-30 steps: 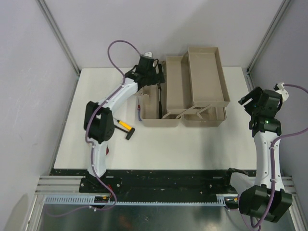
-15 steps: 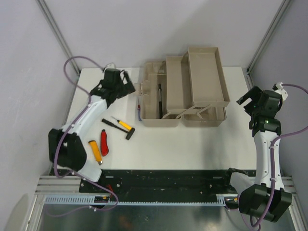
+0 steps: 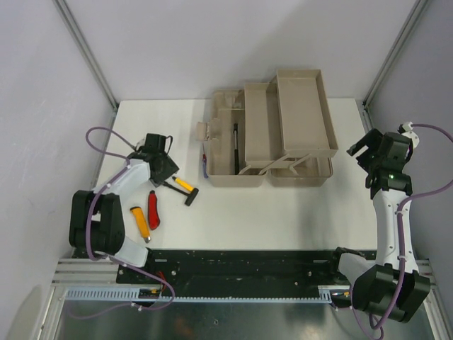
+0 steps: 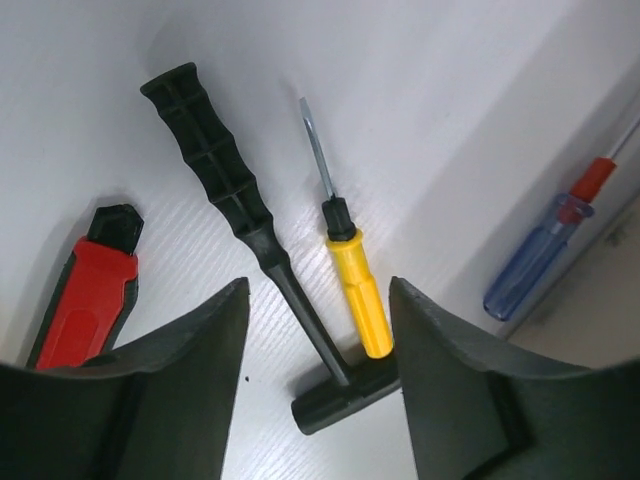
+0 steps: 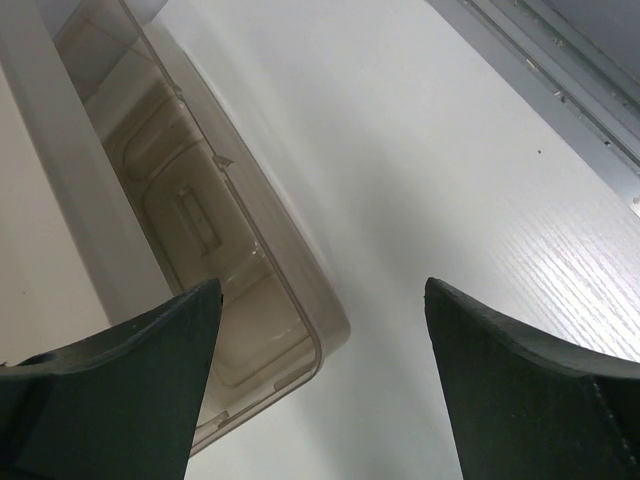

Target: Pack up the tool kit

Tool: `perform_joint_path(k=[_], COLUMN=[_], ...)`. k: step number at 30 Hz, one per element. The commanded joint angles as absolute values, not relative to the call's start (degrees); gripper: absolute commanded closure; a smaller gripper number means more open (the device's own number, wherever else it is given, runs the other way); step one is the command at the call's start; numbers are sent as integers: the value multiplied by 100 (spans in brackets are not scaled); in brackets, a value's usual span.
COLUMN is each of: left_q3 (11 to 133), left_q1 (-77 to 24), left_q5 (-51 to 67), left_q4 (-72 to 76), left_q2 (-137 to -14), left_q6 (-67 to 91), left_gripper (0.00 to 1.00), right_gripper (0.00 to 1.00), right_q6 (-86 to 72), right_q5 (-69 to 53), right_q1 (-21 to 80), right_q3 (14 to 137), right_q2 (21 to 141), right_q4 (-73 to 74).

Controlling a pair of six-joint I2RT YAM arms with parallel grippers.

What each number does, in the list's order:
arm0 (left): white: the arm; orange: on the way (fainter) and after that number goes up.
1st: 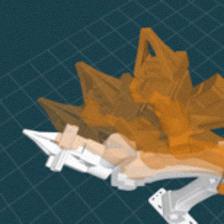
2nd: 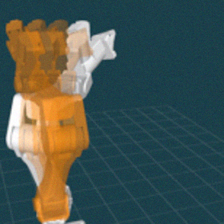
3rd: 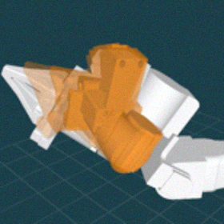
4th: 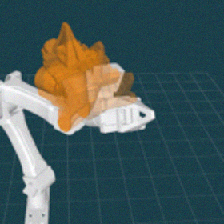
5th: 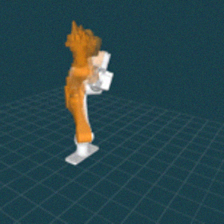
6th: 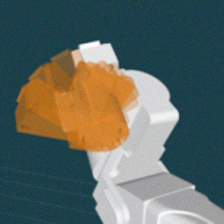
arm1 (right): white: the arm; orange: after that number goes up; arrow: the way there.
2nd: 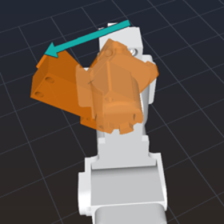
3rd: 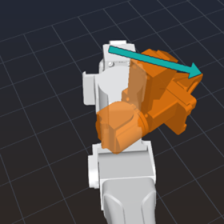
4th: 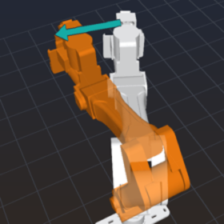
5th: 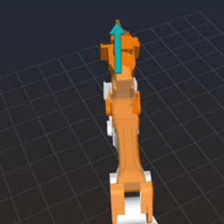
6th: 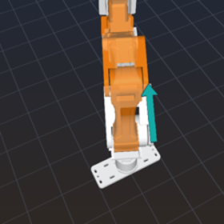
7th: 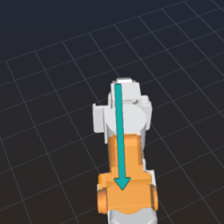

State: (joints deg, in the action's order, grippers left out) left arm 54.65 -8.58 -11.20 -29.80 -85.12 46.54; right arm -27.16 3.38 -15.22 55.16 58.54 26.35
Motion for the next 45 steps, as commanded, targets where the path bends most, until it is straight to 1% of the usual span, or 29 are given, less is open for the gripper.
perform_joint_path(k=[1,5,9,18,29,39,41,42,45], left_q3=[5677,5599,5506,5485,5341,5629,5692,5716,5732], left_q1=[-814,-725,-654,-643,-636,-640,-635,-634,-633], left_q5=[-1106,-1033,-879,-1026,-1097,-1273,-1329,-1341,-1375], left_q4=[-2861,-2863,-2866,-3029,-3125,-3128,-3129,-3129,-3137], left_q2=[-8751,-8936,-9049,-9113,-9278,-9773,-9837,-9854,-9879], left_q6=[4863,4948,5054,5068,5143,4964,4849,4802,4684], left_gripper=[42,51,55,53,59,61,63,66,79], right_gripper=[14,14,14,15,17,17,17,17,17], right_q6=[-2772,-2765,-2771,-2871,-3005,-2993,-2990,-2985,-2968], right_q5=[434,569,644,718,730,721,740,748,779], right_q1=[-1521,-1533,-1538,-1540,-1538,-1537,-1538,-1538,-1538], right_q3=[5509,5508,5510,5510,5393,5388,5388,5388,5388], right_q2=[5799,5751,5755,5869,5933,6003,6012,6012,6019], right_q4=[2679,2654,2630,2579,2467,2335,2335,2332,2347])
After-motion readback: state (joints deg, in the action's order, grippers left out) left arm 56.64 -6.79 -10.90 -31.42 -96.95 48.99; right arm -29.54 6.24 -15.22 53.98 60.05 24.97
